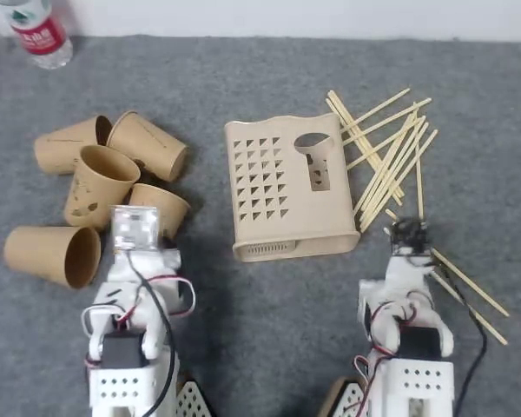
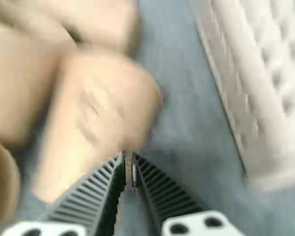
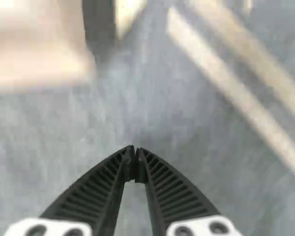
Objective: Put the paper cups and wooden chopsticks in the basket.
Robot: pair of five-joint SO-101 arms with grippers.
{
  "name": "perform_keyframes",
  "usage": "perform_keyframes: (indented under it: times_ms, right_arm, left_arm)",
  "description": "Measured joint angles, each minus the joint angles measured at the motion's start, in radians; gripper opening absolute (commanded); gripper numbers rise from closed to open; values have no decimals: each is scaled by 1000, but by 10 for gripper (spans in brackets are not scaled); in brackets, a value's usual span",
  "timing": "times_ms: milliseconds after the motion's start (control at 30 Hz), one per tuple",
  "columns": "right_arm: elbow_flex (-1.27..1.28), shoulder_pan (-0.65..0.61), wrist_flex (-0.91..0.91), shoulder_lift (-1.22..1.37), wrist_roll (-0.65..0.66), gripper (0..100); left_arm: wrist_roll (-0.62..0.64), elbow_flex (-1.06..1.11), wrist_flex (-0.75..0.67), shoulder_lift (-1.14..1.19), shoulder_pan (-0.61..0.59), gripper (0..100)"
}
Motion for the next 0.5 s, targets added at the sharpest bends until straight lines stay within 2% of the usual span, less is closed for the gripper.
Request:
perform_keyframes:
  times_ms: [67, 167, 233, 333, 500]
  right_arm:
    - [-55, 21, -78, 0, 0, 6]
    - [-120, 20, -146, -3, 0, 39]
    - [-149, 20, -158, 0, 17, 139]
    - [-222, 20, -157, 2, 138, 276]
    - [-359, -52, -157, 2, 166, 214]
  left_arm:
    - [-6, -26, -64, 0, -15, 13]
    - [-57, -66, -57, 0, -11, 13]
    - [-69, -75, -38, 0, -14, 13]
    - [-77, -75, 12, 0, -26, 30]
    - [-83, -41, 32, 0, -15, 132]
